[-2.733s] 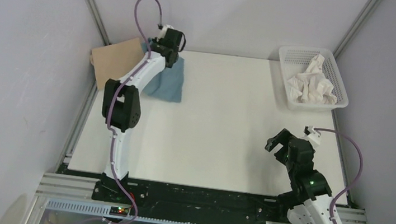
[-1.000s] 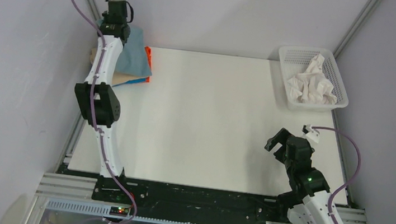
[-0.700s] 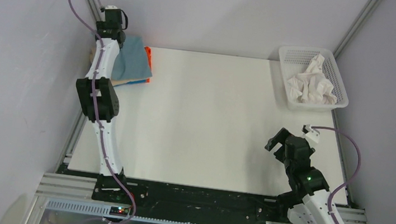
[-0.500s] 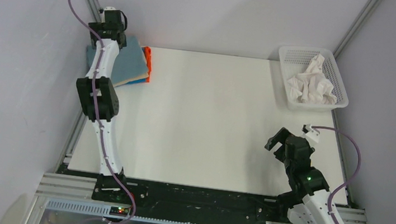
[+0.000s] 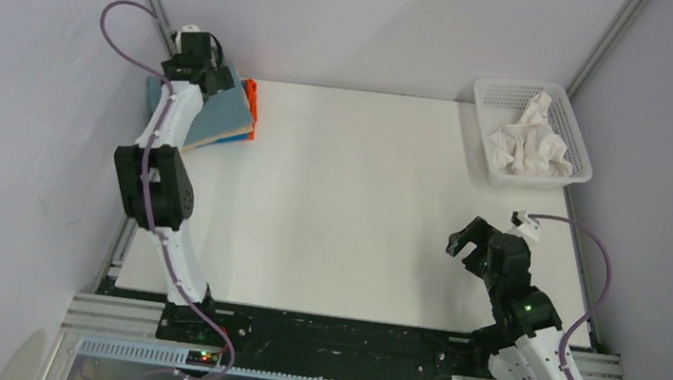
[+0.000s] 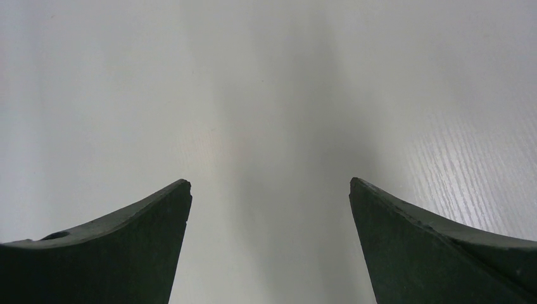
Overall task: Fold and stack the t-shirts
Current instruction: Put the neatly folded tshirt into the corner of the board with the left arm, then reset both arms
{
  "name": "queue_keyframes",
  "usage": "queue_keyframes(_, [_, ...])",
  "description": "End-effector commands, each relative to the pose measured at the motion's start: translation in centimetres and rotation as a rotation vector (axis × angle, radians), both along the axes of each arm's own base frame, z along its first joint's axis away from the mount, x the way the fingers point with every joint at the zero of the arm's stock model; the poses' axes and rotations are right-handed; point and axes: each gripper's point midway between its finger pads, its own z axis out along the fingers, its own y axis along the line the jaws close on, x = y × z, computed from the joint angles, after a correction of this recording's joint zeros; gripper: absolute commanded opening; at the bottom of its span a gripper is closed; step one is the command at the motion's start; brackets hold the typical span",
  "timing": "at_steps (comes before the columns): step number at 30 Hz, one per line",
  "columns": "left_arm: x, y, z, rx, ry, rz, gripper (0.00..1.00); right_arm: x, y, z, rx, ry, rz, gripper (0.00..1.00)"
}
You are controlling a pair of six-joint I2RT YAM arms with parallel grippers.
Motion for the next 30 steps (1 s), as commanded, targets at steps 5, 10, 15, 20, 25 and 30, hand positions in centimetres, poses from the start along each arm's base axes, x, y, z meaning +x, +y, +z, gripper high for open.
queue_keyframes(5, [-10.7, -16.7, 6.6, -0.123, -0.281, -0.242, 1.00, 0.0, 0.5, 1.3, 0.020, -0.023, 0.024, 0.99])
queue_keyframes(10, [-20.8, -24.0, 2.7, -0.195, -0.293, -0.498, 1.00, 0.0, 0.0, 0.9, -0.002, -0.007, 0.007, 0.99])
queue_keyframes(15, [-28.3, -25.1, -4.5, -0.284, -0.211, -0.621, 1.00, 0.2, -0.5, 0.9, -0.017, -0.018, -0.020, 1.00])
queue_keyframes(20, [-30.9, -23.2, -6.0, -0.353, -0.273, -0.557, 1.00, 0.0, -1.3, 0.5, -0.033, -0.014, -0.063, 0.99])
queue_keyframes(25, [-31.6, -20.9, -5.2, -0.300, -0.306, -0.492, 1.00, -0.1, -1.0, 0.3, -0.021, -0.027, -0.044, 0.99])
queue_keyframes(30, [-31.8, -19.9, -5.5, -0.275, -0.297, -0.456, 1.00, -0.1, -1.0, 0.6, -0.008, -0.057, -0.046, 1.00])
